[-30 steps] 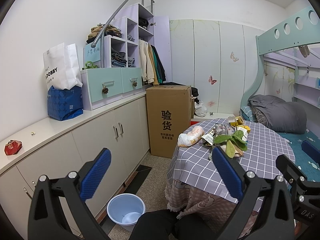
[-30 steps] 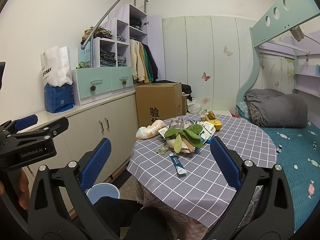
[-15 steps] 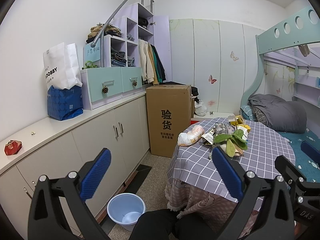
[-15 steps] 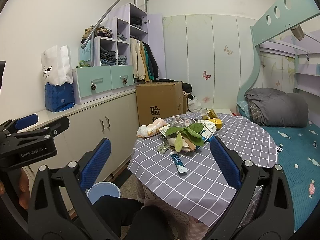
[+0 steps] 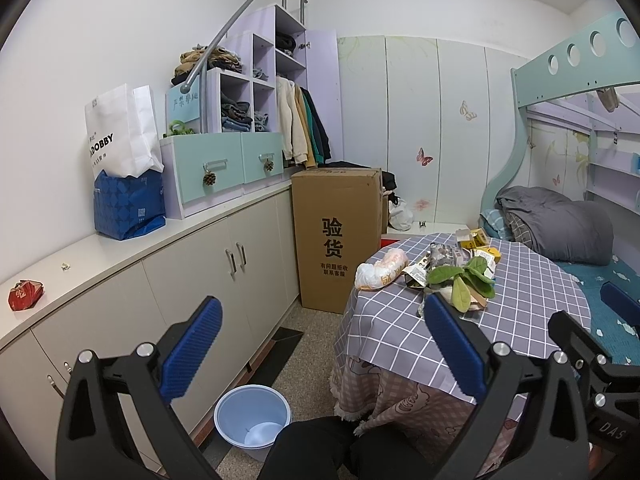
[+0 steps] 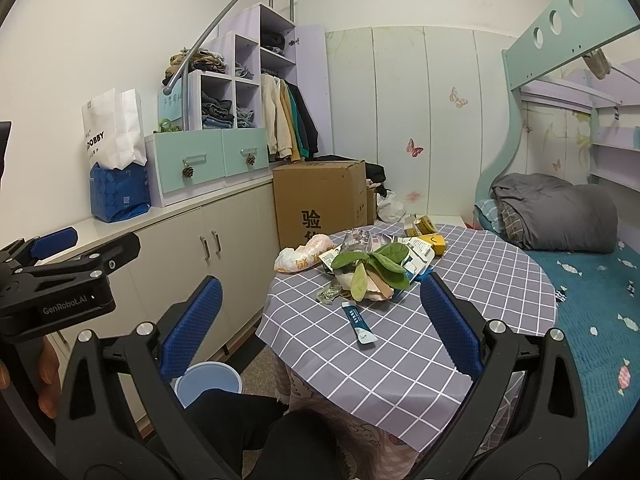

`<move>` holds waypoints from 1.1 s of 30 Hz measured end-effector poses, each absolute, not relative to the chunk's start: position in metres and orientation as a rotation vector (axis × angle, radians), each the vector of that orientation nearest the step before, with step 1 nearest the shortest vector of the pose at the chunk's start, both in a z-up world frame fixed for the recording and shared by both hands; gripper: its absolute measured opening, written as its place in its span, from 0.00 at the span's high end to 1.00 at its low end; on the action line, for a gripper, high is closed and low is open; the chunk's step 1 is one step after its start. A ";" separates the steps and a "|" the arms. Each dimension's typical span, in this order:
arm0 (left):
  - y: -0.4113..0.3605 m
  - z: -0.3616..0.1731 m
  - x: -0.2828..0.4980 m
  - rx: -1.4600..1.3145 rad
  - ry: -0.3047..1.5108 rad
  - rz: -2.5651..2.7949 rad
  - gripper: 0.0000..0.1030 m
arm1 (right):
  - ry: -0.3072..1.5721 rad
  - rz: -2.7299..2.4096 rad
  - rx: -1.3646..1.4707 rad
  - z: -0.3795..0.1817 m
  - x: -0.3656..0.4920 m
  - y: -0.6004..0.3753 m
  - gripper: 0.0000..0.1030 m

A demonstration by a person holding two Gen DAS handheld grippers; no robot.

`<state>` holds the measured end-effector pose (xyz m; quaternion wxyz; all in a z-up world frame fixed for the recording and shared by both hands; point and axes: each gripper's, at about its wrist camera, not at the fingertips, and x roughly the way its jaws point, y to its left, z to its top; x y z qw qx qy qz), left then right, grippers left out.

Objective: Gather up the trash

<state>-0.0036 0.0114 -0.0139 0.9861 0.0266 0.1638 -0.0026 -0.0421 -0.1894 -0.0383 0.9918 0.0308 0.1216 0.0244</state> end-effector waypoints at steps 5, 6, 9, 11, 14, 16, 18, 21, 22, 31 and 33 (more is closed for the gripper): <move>0.011 -0.016 -0.005 0.054 0.330 -0.005 0.04 | 0.250 0.052 0.064 -0.040 -0.042 -0.190 0.06; 0.011 -0.016 -0.004 0.055 0.331 -0.005 0.04 | 0.251 0.052 0.065 -0.039 -0.042 -0.190 0.06; 0.012 -0.018 -0.005 0.054 0.332 -0.006 0.04 | 0.253 0.052 0.065 -0.040 -0.042 -0.190 0.06; 0.011 -0.018 -0.005 0.056 0.333 -0.005 0.04 | 0.254 0.052 0.065 -0.040 -0.042 -0.191 0.06; 0.010 -0.019 -0.005 0.057 0.335 -0.006 0.04 | 0.260 0.052 0.068 -0.040 -0.042 -0.190 0.06; 0.010 -0.022 -0.006 0.057 0.337 -0.006 0.04 | 0.266 0.053 0.071 -0.041 -0.041 -0.191 0.06; 0.006 -0.024 -0.002 0.061 0.346 -0.007 0.04 | 0.271 0.055 0.078 -0.040 -0.040 -0.192 0.06; 0.005 -0.025 0.000 0.062 0.357 -0.009 0.04 | 0.277 0.050 0.083 -0.040 -0.037 -0.195 0.06; 0.002 -0.024 0.004 0.066 0.364 -0.008 0.04 | 0.281 0.049 0.084 -0.040 -0.036 -0.195 0.06; -0.012 -0.041 0.033 0.066 0.467 -0.073 0.04 | 0.346 0.035 0.125 -0.056 -0.014 -0.210 0.06; -0.021 -0.048 0.047 0.061 0.510 -0.103 0.04 | 0.363 0.028 0.144 -0.060 -0.007 -0.217 0.06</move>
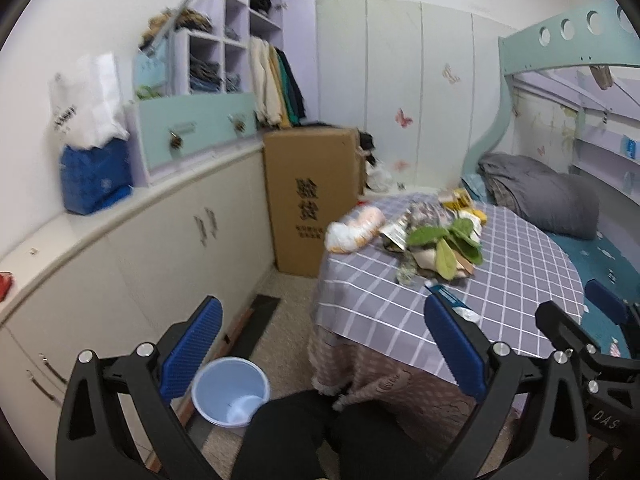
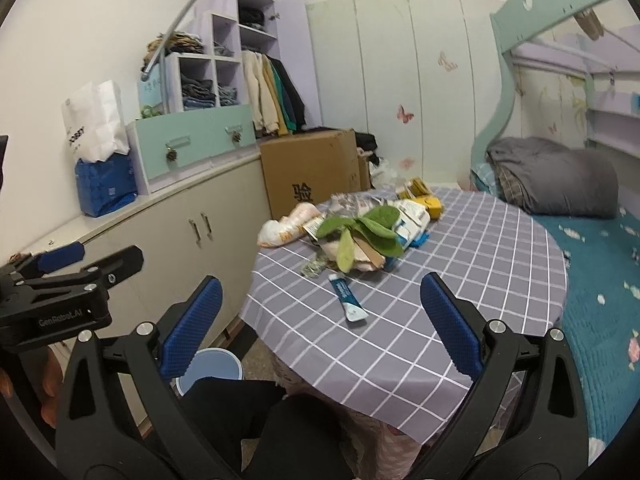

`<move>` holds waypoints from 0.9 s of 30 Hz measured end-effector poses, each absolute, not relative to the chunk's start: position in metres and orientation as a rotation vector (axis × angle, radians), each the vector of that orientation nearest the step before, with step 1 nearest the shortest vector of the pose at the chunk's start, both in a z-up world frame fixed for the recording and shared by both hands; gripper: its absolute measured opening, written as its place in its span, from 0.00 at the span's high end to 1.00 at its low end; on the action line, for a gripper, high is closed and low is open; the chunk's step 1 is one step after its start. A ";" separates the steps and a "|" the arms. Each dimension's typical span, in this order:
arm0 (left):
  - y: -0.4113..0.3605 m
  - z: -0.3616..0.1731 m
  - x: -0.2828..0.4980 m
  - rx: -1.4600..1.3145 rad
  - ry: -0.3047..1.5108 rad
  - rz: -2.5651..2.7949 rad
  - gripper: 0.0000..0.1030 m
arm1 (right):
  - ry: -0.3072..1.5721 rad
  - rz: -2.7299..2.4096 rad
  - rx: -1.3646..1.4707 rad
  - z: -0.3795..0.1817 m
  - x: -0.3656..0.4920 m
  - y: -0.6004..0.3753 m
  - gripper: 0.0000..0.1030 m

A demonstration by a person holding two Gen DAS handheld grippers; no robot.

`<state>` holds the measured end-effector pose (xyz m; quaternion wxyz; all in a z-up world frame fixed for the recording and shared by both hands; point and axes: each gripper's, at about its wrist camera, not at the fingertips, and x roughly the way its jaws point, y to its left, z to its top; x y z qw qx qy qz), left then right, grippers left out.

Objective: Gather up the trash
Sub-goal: 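Grasp the blue-white tube with the left tool while the right tool grasps the green felt leaf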

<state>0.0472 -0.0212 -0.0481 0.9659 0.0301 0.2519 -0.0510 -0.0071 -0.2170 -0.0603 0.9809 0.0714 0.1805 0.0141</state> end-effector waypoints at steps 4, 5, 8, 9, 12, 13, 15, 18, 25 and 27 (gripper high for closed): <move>-0.046 -0.063 0.075 0.060 0.576 -0.158 0.04 | 0.391 -0.024 0.192 -0.073 0.009 -0.244 0.06; -0.051 -0.066 0.081 0.065 0.590 -0.167 0.04 | 0.400 -0.040 0.200 -0.076 0.013 -0.251 0.06; -0.076 -0.084 0.105 0.072 0.657 -0.205 0.04 | 0.426 -0.089 0.231 -0.087 0.028 -0.277 0.06; -0.082 -0.089 0.112 0.074 0.676 -0.212 0.04 | 0.440 -0.100 0.241 -0.091 0.034 -0.286 0.06; -0.108 -0.105 0.132 0.076 0.745 -0.253 0.04 | 0.465 -0.129 0.274 -0.102 0.046 -0.307 0.06; -0.116 -0.110 0.139 0.079 0.759 -0.263 0.04 | 0.478 -0.137 0.292 -0.106 0.050 -0.317 0.06; -0.135 -0.121 0.153 0.095 0.804 -0.277 0.05 | 0.493 -0.146 0.316 -0.112 0.056 -0.330 0.06; -0.157 -0.131 0.169 0.103 0.833 -0.293 0.07 | 0.512 -0.164 0.336 -0.118 0.064 -0.345 0.06; -0.185 -0.158 0.197 0.132 0.942 -0.308 0.43 | 0.544 -0.165 0.369 -0.126 0.080 -0.365 0.06; -0.188 -0.161 0.199 0.161 0.928 -0.294 0.52 | 0.546 -0.160 0.367 -0.127 0.082 -0.365 0.06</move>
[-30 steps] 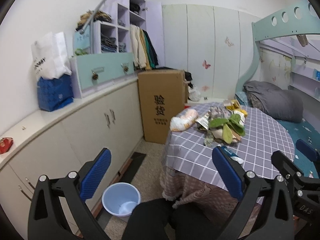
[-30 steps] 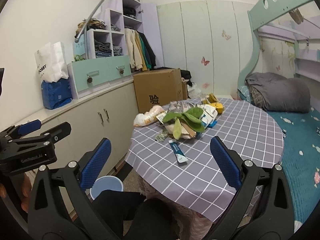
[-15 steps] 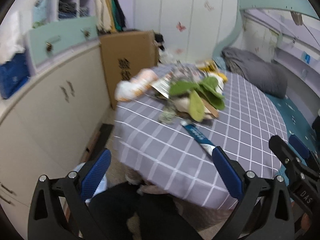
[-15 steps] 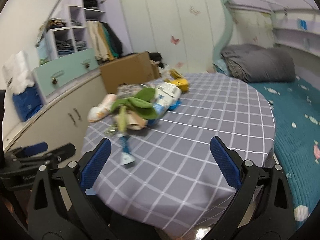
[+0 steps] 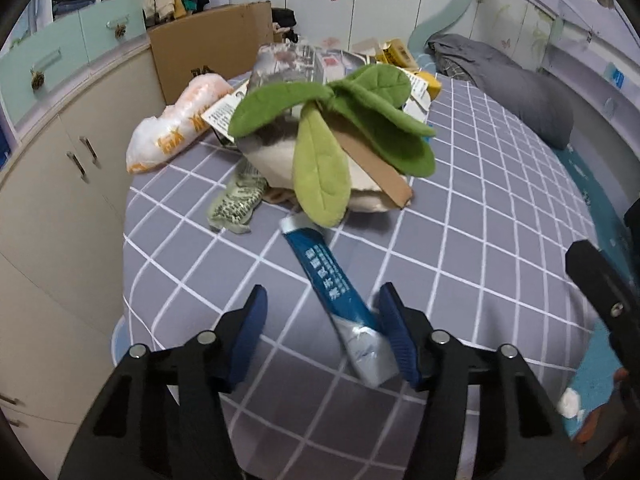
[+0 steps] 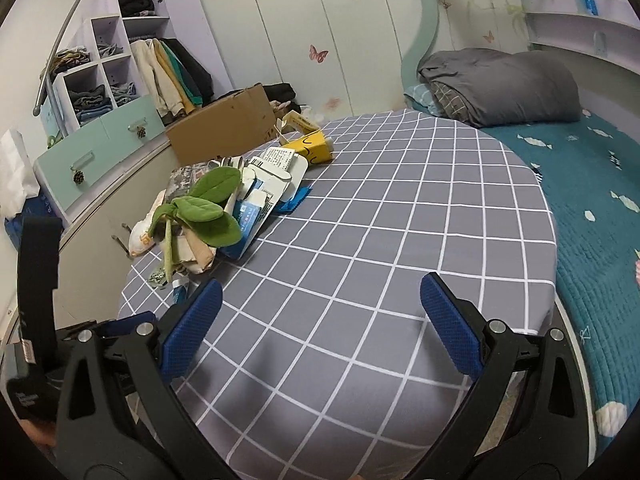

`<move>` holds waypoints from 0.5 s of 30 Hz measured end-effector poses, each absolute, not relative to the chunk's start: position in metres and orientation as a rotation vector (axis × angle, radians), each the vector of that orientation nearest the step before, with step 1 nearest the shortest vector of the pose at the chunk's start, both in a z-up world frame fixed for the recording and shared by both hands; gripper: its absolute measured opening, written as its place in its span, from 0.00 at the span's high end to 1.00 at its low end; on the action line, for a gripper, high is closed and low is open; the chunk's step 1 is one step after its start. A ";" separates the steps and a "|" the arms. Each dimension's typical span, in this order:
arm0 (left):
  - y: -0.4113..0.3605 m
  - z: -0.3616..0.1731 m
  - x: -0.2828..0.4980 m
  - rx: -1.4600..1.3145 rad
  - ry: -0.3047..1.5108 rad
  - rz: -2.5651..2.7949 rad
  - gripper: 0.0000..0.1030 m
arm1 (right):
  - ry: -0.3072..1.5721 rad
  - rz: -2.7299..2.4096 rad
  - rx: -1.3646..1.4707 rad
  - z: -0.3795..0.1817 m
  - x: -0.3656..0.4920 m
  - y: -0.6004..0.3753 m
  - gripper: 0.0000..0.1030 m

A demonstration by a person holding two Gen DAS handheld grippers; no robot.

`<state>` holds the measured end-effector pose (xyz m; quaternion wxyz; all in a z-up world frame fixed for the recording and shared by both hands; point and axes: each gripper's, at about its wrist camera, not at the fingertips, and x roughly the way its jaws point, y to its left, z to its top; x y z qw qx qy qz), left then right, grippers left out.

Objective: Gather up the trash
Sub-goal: 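Grasp the blue-white tube with the left tool while the right tool grasps the green felt leaf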

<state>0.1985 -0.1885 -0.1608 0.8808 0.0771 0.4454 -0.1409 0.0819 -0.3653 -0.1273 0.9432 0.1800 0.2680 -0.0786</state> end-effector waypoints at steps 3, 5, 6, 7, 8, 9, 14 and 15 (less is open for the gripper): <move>-0.186 -0.160 0.199 0.173 0.913 -0.295 0.88 | 0.553 -0.147 0.371 -0.128 0.088 -0.363 0.06; -0.178 -0.159 0.199 0.134 0.920 -0.328 0.89 | 0.554 -0.135 0.368 -0.126 0.092 -0.358 0.06; -0.171 -0.159 0.198 0.114 0.915 -0.346 0.90 | 0.552 -0.126 0.363 -0.124 0.095 -0.355 0.06; -0.164 -0.156 0.196 0.093 0.902 -0.357 0.91 | 0.551 -0.120 0.360 -0.123 0.098 -0.354 0.06; -0.156 -0.153 0.193 0.075 0.889 -0.366 0.92 | 0.548 -0.109 0.355 -0.120 0.101 -0.351 0.06; -0.149 -0.149 0.190 0.052 0.873 -0.382 0.92 | 0.546 -0.099 0.350 -0.118 0.105 -0.348 0.06; -0.121 -0.129 0.176 0.012 0.786 -0.413 0.94 | 0.552 -0.028 0.272 -0.105 0.136 -0.320 0.06; -0.117 -0.126 0.174 0.015 0.772 -0.415 0.94 | 0.560 -0.016 0.250 -0.103 0.143 -0.314 0.06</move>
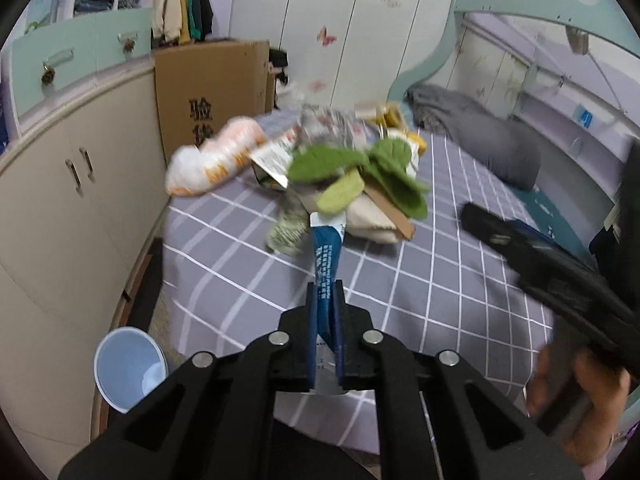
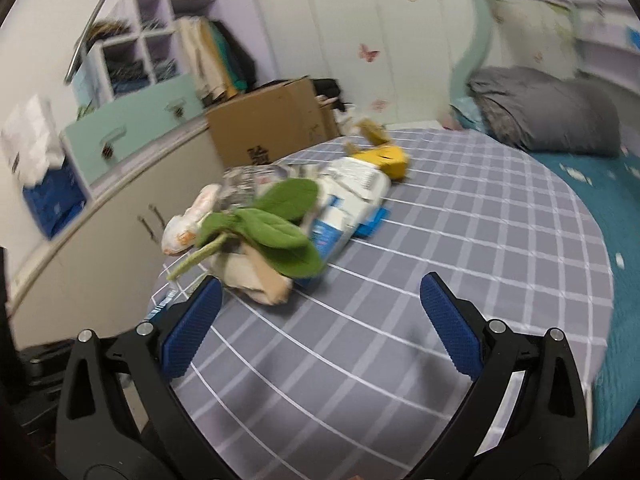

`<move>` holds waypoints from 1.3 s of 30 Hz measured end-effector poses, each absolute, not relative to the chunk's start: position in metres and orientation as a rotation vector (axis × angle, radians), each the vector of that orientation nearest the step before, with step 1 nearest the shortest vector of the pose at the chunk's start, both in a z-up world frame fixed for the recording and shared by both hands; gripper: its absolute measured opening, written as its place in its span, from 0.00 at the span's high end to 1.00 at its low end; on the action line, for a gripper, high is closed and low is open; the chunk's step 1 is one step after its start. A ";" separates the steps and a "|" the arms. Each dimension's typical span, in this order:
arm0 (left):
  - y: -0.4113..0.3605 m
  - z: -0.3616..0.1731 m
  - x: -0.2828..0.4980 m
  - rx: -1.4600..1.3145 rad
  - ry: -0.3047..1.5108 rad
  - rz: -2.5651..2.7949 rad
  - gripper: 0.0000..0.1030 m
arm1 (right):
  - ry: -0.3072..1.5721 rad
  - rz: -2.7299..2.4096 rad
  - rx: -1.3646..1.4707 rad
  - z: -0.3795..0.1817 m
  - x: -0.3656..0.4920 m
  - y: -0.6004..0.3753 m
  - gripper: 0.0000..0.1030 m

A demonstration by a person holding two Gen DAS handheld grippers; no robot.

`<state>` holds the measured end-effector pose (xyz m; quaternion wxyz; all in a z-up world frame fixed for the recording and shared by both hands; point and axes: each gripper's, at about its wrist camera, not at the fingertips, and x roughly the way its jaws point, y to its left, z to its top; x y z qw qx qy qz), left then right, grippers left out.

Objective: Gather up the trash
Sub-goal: 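Grasp the blue-white tube with the left tool while the right tool grasps the green felt leaf, then carry tube and leaf to the blue wastebasket and open both tools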

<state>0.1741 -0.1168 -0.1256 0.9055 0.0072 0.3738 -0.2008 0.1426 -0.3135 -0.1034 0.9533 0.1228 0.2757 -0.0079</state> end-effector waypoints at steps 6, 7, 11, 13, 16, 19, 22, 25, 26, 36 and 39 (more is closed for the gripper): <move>-0.077 -0.112 0.173 -0.021 0.721 -0.352 0.94 | 0.610 0.018 0.120 -0.100 0.195 -0.274 0.16; -0.073 -0.111 0.174 -0.025 0.713 -0.340 0.94 | 0.618 0.019 0.109 -0.101 0.201 -0.271 0.21; -0.047 -0.107 0.182 -0.047 0.697 -0.287 0.94 | 0.662 0.001 0.062 -0.109 0.227 -0.259 0.40; -0.036 -0.108 0.184 -0.062 0.698 -0.271 0.94 | 0.682 -0.002 0.043 -0.113 0.235 -0.257 0.55; -0.024 -0.108 0.189 -0.082 0.696 -0.255 0.94 | 0.681 -0.019 0.023 -0.111 0.238 -0.257 0.80; -0.007 -0.108 0.192 -0.110 0.686 -0.238 0.94 | 0.620 -0.033 0.028 -0.095 0.225 -0.255 0.88; 0.009 -0.109 0.195 -0.128 0.675 -0.219 0.94 | 0.545 -0.043 0.009 -0.074 0.211 -0.246 0.89; 0.024 -0.111 0.196 -0.151 0.666 -0.205 0.94 | 0.473 -0.004 -0.001 -0.051 0.197 -0.226 0.89; 0.032 -0.111 0.196 -0.159 0.663 -0.196 0.94 | 0.452 0.020 -0.004 -0.043 0.194 -0.216 0.89; 0.130 -0.145 0.209 -0.204 0.725 -0.016 0.94 | 0.533 0.401 -0.039 -0.063 0.215 -0.064 0.89; 0.167 -0.173 0.217 -0.223 0.791 0.053 0.94 | 0.630 0.492 -0.044 -0.100 0.238 -0.015 0.89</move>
